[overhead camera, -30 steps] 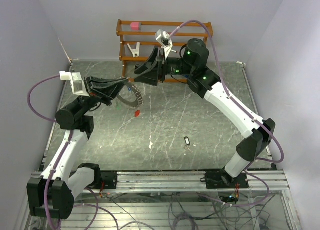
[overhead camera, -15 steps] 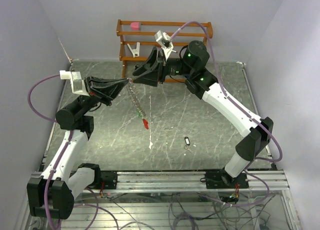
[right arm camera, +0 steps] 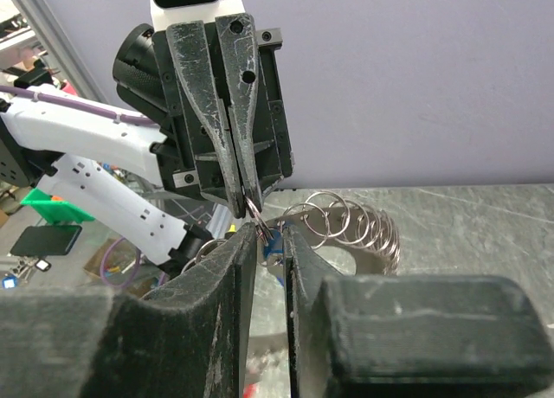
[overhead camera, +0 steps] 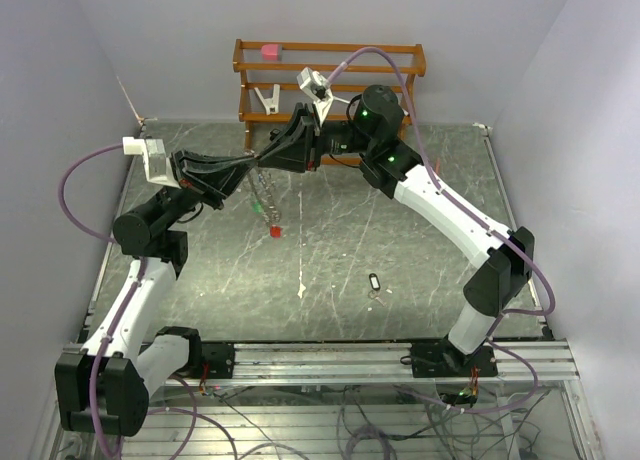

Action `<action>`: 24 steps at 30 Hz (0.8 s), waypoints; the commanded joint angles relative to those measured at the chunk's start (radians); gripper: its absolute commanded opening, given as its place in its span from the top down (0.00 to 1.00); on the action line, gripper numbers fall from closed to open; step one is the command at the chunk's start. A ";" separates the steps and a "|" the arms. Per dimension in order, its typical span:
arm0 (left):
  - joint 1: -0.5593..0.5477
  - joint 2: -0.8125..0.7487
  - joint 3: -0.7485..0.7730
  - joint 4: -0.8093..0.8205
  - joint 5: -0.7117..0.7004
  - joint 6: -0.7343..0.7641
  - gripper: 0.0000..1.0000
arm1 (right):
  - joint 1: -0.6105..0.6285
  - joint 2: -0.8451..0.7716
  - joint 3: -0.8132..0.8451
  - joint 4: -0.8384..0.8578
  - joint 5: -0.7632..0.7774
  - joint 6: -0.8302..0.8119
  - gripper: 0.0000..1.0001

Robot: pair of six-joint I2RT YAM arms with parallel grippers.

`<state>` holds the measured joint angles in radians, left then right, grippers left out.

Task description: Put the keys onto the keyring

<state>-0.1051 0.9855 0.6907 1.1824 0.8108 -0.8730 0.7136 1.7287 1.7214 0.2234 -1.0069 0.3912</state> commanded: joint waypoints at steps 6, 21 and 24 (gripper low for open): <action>0.005 -0.007 0.029 0.030 -0.034 -0.003 0.93 | 0.003 -0.017 0.013 -0.001 0.007 -0.024 0.74; 0.007 -0.017 0.026 -0.008 -0.014 0.008 0.93 | 0.003 -0.037 0.022 -0.035 0.011 -0.040 0.89; 0.007 -0.021 0.028 -0.032 -0.004 0.013 0.93 | 0.003 -0.033 0.030 -0.051 0.011 -0.036 0.94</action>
<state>-0.1051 0.9852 0.6907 1.1553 0.8120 -0.8719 0.7139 1.7176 1.7214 0.1978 -0.9974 0.3599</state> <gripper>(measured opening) 0.074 0.084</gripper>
